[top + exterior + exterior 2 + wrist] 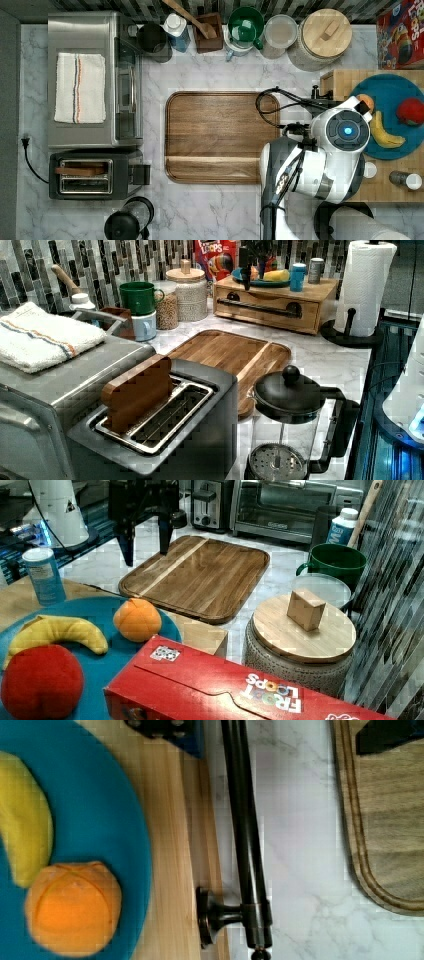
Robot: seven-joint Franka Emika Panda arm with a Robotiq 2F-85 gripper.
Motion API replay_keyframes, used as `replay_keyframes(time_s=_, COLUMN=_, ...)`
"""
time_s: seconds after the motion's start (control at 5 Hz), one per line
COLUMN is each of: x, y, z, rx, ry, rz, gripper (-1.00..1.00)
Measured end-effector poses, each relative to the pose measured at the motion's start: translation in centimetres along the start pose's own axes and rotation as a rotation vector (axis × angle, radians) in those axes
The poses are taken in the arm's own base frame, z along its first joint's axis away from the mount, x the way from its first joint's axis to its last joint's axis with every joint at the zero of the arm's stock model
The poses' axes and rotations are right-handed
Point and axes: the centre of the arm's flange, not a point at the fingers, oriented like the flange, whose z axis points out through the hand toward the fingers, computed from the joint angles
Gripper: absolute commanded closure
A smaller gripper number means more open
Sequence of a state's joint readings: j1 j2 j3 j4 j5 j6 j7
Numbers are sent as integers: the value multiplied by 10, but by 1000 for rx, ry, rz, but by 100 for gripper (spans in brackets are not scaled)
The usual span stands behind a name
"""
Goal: Open the drawer.
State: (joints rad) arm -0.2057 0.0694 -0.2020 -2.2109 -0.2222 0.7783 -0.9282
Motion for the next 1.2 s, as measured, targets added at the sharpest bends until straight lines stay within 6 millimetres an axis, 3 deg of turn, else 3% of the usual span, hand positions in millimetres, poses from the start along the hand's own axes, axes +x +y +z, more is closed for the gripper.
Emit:
replay_keyframes(time_s=0.4, x=15, y=-14, z=25, rx=-13, ry=75, rz=-33, gripper=-100)
replay_keyframes(time_s=0.6, x=21, y=-19, z=48, rx=-14, ry=86, rz=-45, gripper=-100)
replay_keyframes(time_s=1.0, x=12, y=-21, z=114, rx=-4, ry=-8, rz=-48, gripper=-100)
replay_keyframes(time_s=1.2, x=3, y=-18, z=135, rx=3, ry=-50, rz=-40, gripper=-100)
